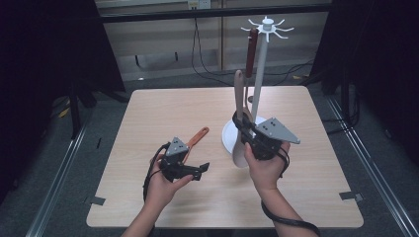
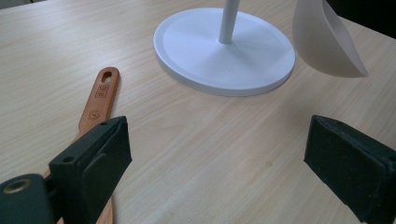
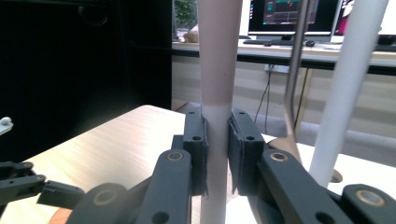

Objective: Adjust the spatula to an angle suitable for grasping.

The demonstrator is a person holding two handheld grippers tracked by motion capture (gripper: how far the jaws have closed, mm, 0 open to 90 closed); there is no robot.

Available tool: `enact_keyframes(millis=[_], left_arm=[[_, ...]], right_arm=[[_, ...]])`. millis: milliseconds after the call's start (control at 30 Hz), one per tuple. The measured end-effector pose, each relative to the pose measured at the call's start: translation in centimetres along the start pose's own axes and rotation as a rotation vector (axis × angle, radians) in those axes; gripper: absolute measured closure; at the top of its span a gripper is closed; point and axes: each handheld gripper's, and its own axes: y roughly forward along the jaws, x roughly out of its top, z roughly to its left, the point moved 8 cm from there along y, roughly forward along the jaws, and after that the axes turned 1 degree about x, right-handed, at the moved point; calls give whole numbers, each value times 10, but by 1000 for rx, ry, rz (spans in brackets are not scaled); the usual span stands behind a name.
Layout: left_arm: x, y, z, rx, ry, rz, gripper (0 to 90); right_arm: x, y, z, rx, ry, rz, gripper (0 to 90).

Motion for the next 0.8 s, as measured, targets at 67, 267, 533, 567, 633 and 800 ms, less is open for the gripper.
enact_keyframes(millis=[67, 267, 533, 567, 633, 800], left_arm=[[0, 0, 0, 1, 0, -2, 69], [0, 1, 0, -2, 3, -4, 69], [0, 1, -1, -2, 8, 3, 69], [0, 1, -1, -2, 8, 4, 69], [0, 0, -1, -2, 7, 3, 69], [0, 0, -1, -3, 7, 3, 69]], right_arm=[[3, -2, -2, -12, 2, -13, 795], [9, -7, -9, -38, 11, -38, 795], [18, -13, -17, -97, -16, -63, 795], [19, -13, -18, -103, -17, -68, 794], [21, -14, -20, -121, -18, -71, 795], [25, -15, -24, -146, -25, -73, 795]])
